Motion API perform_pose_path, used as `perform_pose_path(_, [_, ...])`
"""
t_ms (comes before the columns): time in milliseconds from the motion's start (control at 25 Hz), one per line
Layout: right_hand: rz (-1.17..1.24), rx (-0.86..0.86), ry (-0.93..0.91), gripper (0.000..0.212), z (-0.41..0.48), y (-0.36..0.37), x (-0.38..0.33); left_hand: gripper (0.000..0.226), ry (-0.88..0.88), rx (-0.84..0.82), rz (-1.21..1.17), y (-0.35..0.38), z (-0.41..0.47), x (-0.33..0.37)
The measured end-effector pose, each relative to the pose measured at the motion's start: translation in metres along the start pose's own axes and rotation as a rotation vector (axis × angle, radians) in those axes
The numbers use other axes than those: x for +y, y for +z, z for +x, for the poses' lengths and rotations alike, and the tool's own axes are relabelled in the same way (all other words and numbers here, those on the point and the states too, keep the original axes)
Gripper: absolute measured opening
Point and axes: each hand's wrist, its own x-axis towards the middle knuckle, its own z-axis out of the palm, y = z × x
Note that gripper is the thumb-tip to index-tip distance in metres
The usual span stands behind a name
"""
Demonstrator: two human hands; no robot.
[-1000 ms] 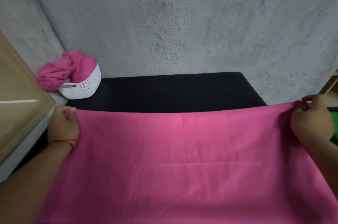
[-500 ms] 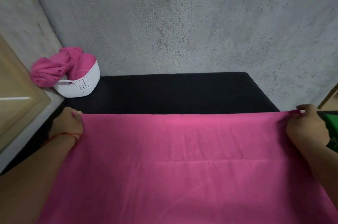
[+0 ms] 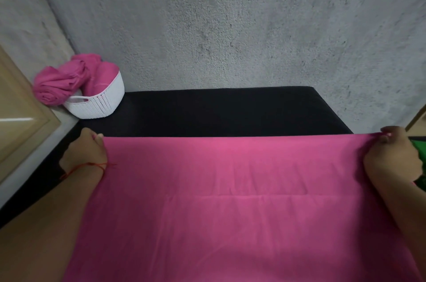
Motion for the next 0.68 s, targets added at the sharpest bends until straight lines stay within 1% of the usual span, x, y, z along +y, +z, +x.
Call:
perform_pose_path(120, [-0.063,-0.110,0.054,0.032,0.008,0.005,0.007,0.025,0.021,-0.088,0.005,0.003,0.007,-0.003])
perform_pose_path(200, [-0.064,-0.142,0.080,0.034,0.015,0.010,0.009,0.025,0.004,-0.114,0.035,0.005,0.011,-0.001])
perform_pose_path(280, [-0.087,-0.127,0.037,0.034,0.012,0.011,0.005,0.030,-0.035,-0.089,0.069,0.003,0.009,0.006])
perform_pose_path(320, [-0.115,-0.095,-0.021,0.035,0.007,0.008,0.000,0.033,-0.008,-0.029,0.092,0.001,0.003,0.012])
perform_pose_path(360, [-0.142,-0.040,-0.120,0.035,-0.001,0.004,-0.009,0.033,0.078,0.060,0.105,-0.003,-0.009,0.022])
perform_pose_path(400, [-0.152,0.004,-0.259,0.035,-0.014,-0.002,-0.022,0.030,0.226,0.126,0.084,-0.007,-0.027,0.037])
perform_pose_path(440, [-0.126,-0.004,-0.437,0.037,-0.033,-0.007,-0.040,0.027,0.421,0.116,0.017,-0.010,-0.055,0.057])
perform_pose_path(480, [-0.062,-0.092,-0.613,0.040,-0.061,-0.011,-0.065,0.031,0.632,0.041,-0.062,-0.010,-0.087,0.082])
perform_pose_path(520, [0.008,-0.246,-0.775,0.045,-0.093,-0.010,-0.088,0.040,0.798,-0.089,-0.122,-0.008,-0.123,0.108])
perform_pose_path(560, [0.024,-0.432,-0.907,0.051,-0.131,-0.006,-0.110,0.048,0.870,-0.251,-0.116,-0.005,-0.158,0.132])
perform_pose_path(600, [-0.028,-0.601,-0.995,0.061,-0.166,0.002,-0.127,0.053,0.880,-0.391,-0.068,-0.002,-0.185,0.152])
perform_pose_path(640, [-0.112,-0.724,-1.021,0.070,-0.195,0.009,-0.137,0.055,0.847,-0.492,-0.023,0.001,-0.202,0.165])
perform_pose_path(680, [-0.174,-0.784,-0.992,0.075,-0.208,0.015,-0.141,0.056,0.823,-0.551,0.013,0.004,-0.207,0.171])
